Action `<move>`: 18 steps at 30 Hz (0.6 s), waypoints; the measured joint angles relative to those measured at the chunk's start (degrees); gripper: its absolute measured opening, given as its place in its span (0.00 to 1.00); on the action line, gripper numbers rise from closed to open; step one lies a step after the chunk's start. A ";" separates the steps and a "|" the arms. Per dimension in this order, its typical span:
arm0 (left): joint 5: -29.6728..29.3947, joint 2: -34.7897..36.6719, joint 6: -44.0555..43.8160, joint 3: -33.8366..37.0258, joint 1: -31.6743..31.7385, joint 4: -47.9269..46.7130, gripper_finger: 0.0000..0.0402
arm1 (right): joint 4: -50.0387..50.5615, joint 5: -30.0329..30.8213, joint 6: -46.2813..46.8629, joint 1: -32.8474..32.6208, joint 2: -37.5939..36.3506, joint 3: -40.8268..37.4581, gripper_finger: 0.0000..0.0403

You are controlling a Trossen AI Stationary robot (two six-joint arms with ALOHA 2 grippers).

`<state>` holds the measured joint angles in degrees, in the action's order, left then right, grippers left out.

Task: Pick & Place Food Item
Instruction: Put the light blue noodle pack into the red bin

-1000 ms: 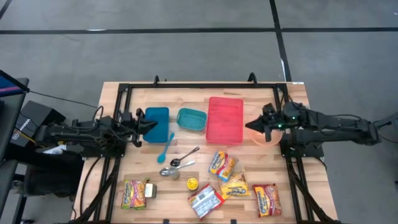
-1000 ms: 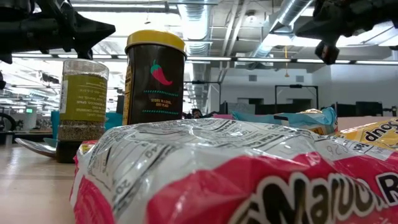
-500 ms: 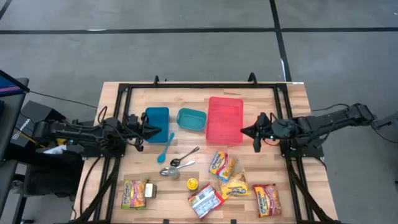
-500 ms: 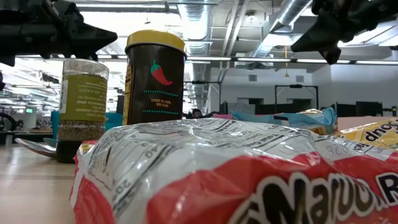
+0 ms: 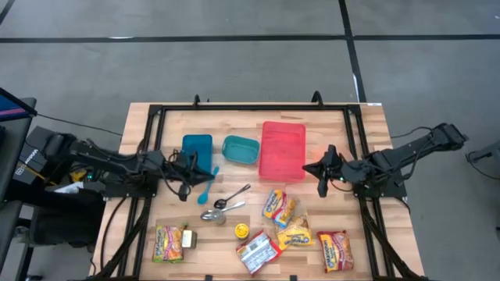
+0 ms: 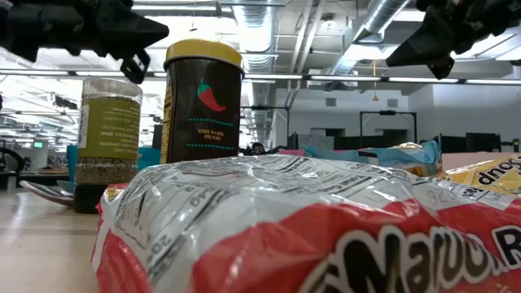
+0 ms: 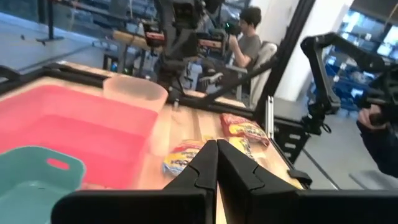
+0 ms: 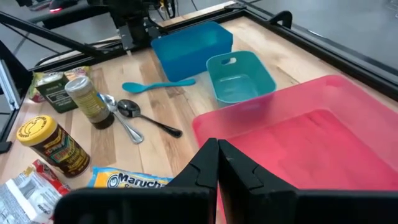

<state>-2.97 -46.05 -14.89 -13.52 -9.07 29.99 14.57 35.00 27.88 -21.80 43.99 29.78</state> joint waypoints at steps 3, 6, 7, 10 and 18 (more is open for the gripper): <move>-0.01 -3.43 1.12 -3.60 -1.55 -5.02 0.00 | 0.01 -0.04 0.02 0.00 0.00 0.00 0.00; -0.01 -6.14 1.13 -6.39 -2.64 -8.97 0.00 | 0.02 -0.44 0.14 0.01 0.00 0.00 0.00; -0.01 -6.84 1.07 -6.99 -3.04 -9.55 0.00 | 0.02 -0.79 0.18 0.00 0.00 0.00 0.00; -0.01 -8.40 1.01 -7.89 -4.21 -9.69 0.00 | 0.02 -4.61 1.23 0.07 0.00 0.00 0.00; -0.25 -8.32 1.00 -8.07 -4.50 -9.59 0.00 | 1.53 -13.18 8.33 0.22 3.62 0.00 0.00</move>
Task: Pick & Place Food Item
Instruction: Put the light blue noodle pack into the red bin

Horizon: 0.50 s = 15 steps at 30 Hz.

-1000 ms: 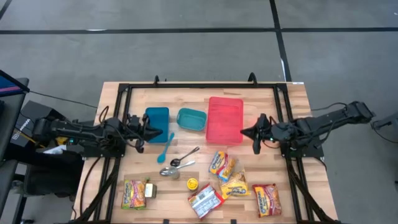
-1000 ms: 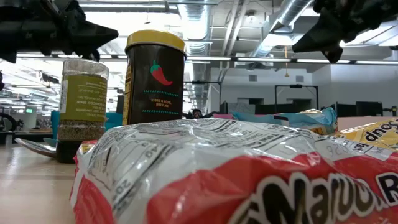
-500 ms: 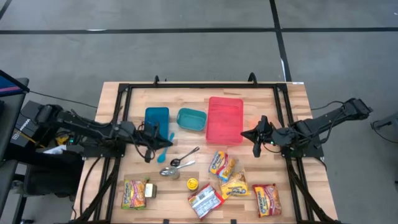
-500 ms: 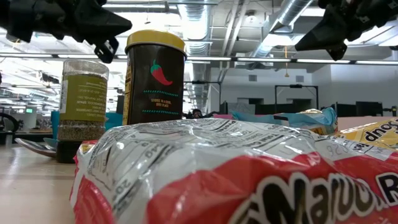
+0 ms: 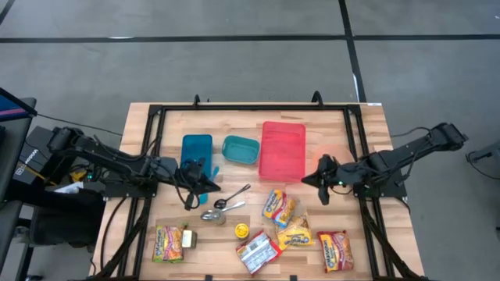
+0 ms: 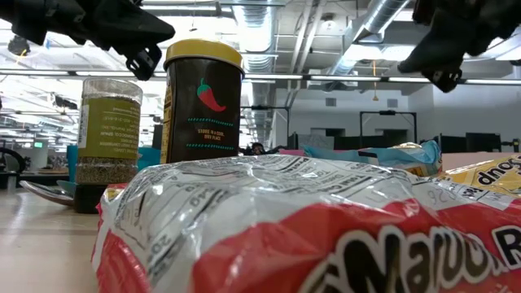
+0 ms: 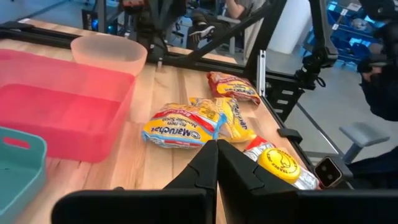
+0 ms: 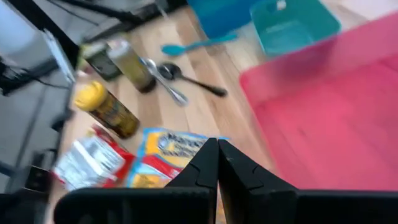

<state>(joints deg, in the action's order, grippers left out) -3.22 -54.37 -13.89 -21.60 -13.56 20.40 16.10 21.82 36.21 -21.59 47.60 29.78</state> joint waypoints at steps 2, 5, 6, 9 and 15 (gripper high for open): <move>-0.02 -0.02 0.02 -0.01 0.00 -0.08 0.00 | 0.15 0.53 -0.96 -0.67 2.33 -0.02 0.00; -0.04 -0.02 0.04 -0.01 0.00 -0.07 0.00 | -0.23 0.72 -1.47 -0.96 5.82 1.61 0.00; -0.08 0.00 0.04 0.01 0.00 0.02 0.00 | -0.29 0.77 -1.52 -1.06 7.16 2.62 0.00; -0.26 0.00 0.03 0.00 0.02 0.13 0.00 | 0.13 2.31 -2.85 -1.63 11.80 6.18 0.00; -0.24 0.00 -0.03 -0.01 0.02 0.13 0.00 | 6.21 2.69 -4.94 -2.91 22.20 15.62 0.00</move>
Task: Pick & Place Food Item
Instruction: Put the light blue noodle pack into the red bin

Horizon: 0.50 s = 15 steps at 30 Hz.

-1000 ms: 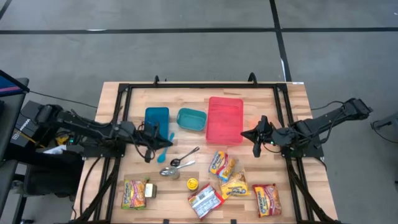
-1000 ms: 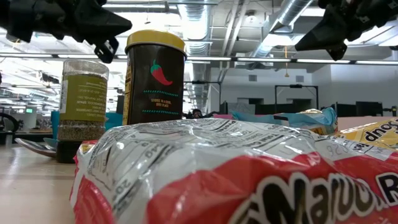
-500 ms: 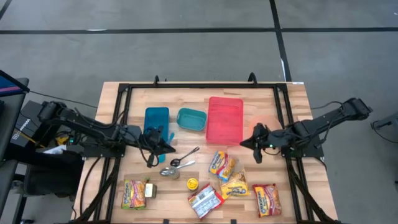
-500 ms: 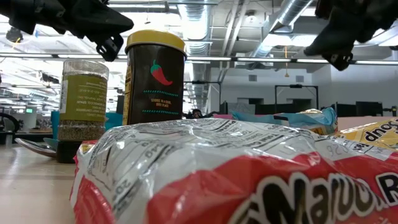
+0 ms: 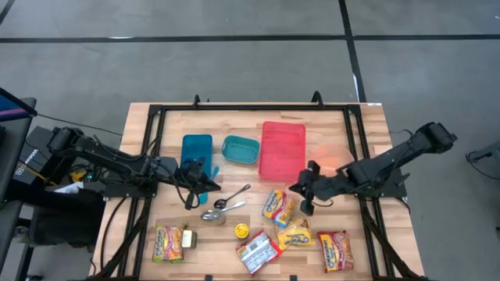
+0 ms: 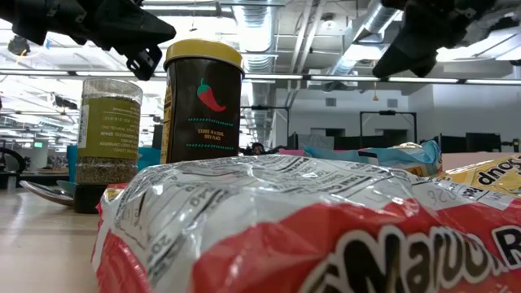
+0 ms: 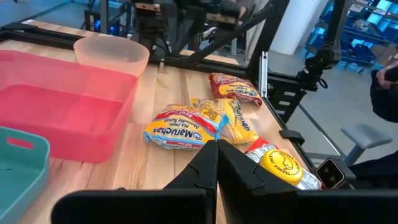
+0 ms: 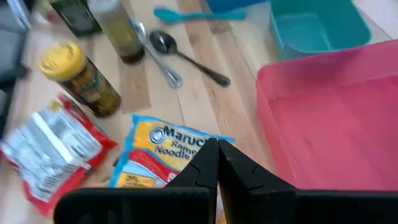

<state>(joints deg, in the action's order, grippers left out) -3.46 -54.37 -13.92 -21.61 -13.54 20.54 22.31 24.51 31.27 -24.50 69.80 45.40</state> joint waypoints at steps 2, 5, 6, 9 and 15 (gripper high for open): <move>0.00 0.00 -0.01 0.02 0.00 0.00 0.00 | 4.11 0.02 -0.29 -0.37 3.26 2.78 0.00; 0.02 -0.01 -0.01 0.00 0.00 0.00 0.00 | 7.31 0.19 -0.06 -1.11 7.60 6.05 0.00; 0.02 -0.01 -0.01 0.00 0.00 0.00 0.00 | 7.38 0.19 0.03 -1.36 8.87 7.06 0.00; 0.02 -0.02 -0.01 0.01 0.00 0.02 0.00 | 7.20 0.28 -0.26 -2.17 13.10 10.63 0.00; 0.04 0.00 -0.03 0.02 0.00 0.02 0.00 | 11.04 2.24 -4.28 -4.11 22.28 19.62 0.00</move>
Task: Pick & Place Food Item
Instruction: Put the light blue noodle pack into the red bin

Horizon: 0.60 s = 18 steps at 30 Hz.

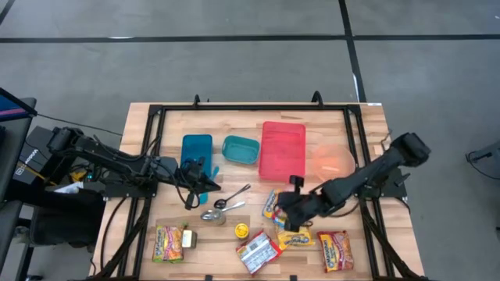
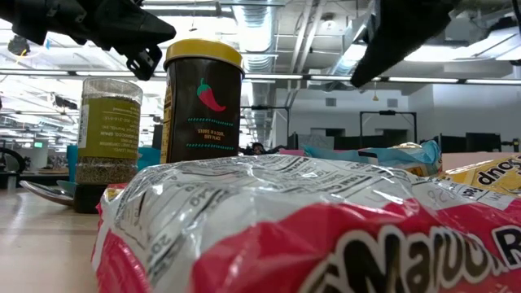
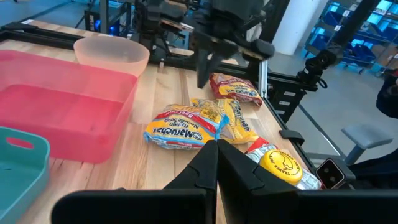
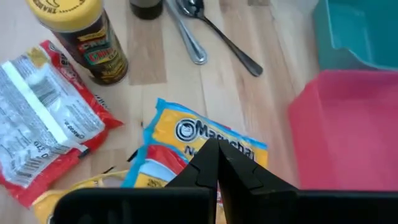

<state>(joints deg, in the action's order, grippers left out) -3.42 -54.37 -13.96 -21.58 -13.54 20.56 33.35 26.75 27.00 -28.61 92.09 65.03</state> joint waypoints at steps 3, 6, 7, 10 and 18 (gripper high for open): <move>0.00 -0.02 0.00 0.00 0.00 0.00 0.00 | 4.01 2.39 -0.14 -0.72 4.24 4.39 0.00; 0.02 -0.02 0.00 0.00 0.00 -0.02 0.00 | 6.16 3.46 -1.10 -1.14 8.16 8.29 0.00; 0.02 0.00 0.00 0.00 0.00 -0.02 0.00 | 6.95 3.47 -1.74 -1.33 9.46 9.40 0.00; 0.02 -0.01 0.00 0.00 0.00 0.00 0.00 | 8.47 3.36 -2.97 -1.94 12.98 12.83 0.00; 0.22 0.00 -0.02 0.00 0.02 0.00 0.00 | 12.71 3.15 -3.07 -3.94 19.41 20.65 0.00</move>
<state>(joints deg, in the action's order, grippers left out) -3.20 -54.37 -13.98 -21.58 -13.52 20.55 46.06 29.91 23.92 -32.55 111.50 85.68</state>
